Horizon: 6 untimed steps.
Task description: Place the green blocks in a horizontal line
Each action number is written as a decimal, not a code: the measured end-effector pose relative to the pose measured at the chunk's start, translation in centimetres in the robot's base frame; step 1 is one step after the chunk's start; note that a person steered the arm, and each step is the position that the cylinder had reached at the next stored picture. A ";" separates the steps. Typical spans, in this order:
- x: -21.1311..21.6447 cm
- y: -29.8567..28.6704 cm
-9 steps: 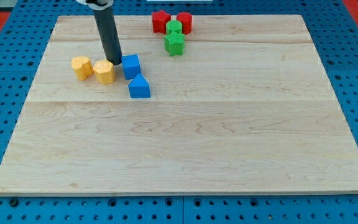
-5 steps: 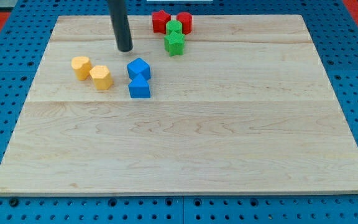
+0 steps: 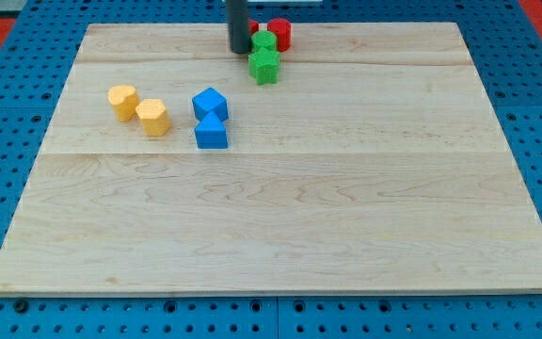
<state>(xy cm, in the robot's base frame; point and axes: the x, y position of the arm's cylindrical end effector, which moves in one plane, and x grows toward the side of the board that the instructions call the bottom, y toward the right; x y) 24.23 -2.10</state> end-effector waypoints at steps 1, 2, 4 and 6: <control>0.2 5.9; 1.1 9.6; -2.0 12.0; 1.3 14.4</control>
<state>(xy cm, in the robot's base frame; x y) 25.57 12.35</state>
